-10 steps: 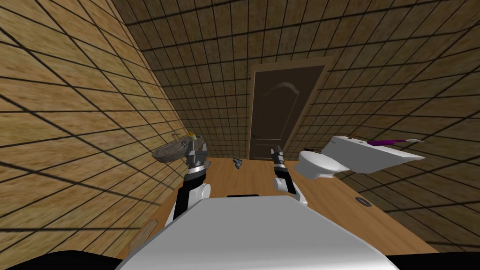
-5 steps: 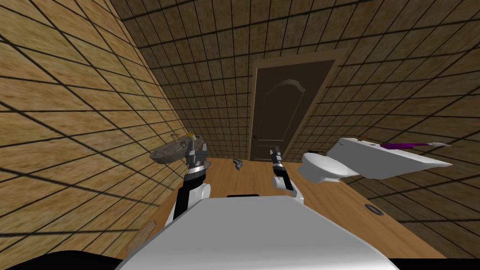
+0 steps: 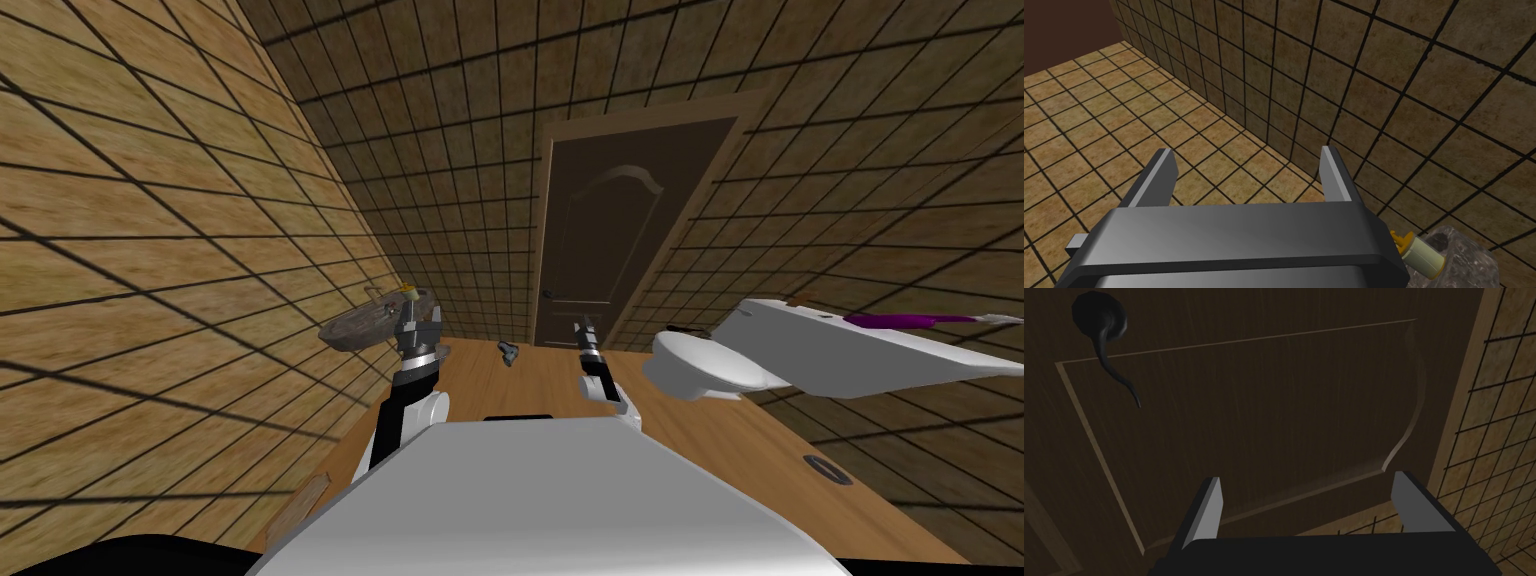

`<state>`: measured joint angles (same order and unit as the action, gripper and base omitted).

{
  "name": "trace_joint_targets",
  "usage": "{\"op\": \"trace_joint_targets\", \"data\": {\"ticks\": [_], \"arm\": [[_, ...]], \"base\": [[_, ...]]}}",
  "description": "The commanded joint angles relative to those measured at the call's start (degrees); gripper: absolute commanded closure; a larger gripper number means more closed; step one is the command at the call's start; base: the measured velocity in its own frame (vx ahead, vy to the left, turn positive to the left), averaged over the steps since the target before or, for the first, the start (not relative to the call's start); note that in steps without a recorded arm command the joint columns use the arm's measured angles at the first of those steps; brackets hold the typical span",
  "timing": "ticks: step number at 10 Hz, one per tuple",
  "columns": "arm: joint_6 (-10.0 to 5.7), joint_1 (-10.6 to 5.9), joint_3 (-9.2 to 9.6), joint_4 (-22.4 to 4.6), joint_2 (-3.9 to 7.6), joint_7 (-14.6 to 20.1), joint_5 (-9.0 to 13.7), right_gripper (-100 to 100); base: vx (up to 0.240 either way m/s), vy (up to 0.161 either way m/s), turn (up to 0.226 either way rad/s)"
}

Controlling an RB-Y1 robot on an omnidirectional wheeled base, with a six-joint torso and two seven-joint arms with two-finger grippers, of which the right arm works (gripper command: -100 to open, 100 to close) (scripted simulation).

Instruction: Pull the door open

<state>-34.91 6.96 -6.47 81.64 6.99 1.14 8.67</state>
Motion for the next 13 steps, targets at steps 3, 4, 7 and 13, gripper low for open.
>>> {"op": "trace_joint_targets", "data": {"ticks": [3,4,7,13], "arm": [[-0.15,-2.61,-0.42,-5.21,0.58,-0.72,0.2,-100],[-0.28,-3.55,-0.56,-7.05,0.77,-1.0,0.26,-100],[-0.54,-5.39,-0.84,-11.1,1.14,-1.53,0.39,-100],[-1.15,-9.83,-1.5,-20.5,1.99,-2.82,0.69,-100]], "base": [[0.07,-0.015,0.028],[0.078,-0.024,0.053],[0.068,-0.021,0.031],[0.077,-0.016,0.039]]}}
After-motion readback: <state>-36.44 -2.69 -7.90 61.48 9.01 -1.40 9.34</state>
